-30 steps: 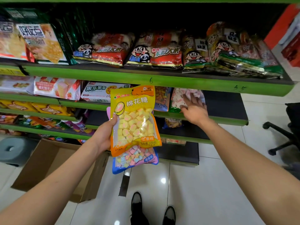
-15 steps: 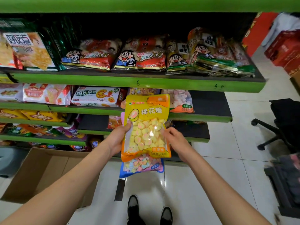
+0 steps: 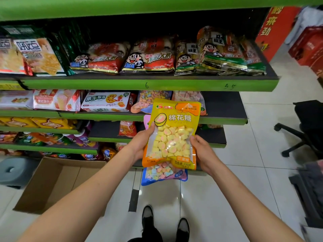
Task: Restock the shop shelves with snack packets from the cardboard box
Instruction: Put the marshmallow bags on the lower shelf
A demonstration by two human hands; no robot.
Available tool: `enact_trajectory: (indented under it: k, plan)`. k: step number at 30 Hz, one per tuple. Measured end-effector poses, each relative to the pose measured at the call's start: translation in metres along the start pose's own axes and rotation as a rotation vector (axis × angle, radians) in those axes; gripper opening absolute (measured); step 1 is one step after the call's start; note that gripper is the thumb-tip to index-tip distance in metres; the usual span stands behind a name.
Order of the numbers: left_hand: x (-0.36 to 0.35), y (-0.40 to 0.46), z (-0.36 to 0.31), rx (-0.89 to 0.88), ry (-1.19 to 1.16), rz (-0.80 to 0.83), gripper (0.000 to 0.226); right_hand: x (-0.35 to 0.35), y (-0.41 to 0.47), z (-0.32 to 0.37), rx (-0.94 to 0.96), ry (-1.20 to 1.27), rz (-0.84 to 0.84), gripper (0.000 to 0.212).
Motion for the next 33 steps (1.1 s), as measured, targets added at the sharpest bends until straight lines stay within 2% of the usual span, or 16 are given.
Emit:
enact_trajectory:
  k: [7, 14, 25, 33]
  plan:
    - [0.002, 0.000, -0.002, -0.038, 0.011, -0.109, 0.059, 0.011, -0.004, 0.009, -0.010, 0.122, -0.012, 0.023]
    - [0.001, -0.001, 0.000, -0.048, 0.003, -0.110, 0.056, 0.021, -0.004, 0.009, -0.033, 0.158, -0.002, 0.023]
    - [0.019, 0.000, -0.018, -0.046, 0.070, -0.178, 0.055, 0.065, 0.007, 0.012, -0.059, 0.170, -0.134, 0.019]
    - [0.024, 0.005, -0.049, -0.153, 0.106, -0.285, 0.056, 0.110, 0.016, 0.033, -0.012, 0.293, -0.201, 0.020]
Point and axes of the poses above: each hand's wrist, its own y-axis towards the middle knuckle, its own x-axis out of the back of the hand, z = x × y, the point moved 3 cm from there along y, towards the middle knuckle, and after that the axes turned 6 degrees about -z, right-handed, at the moved point
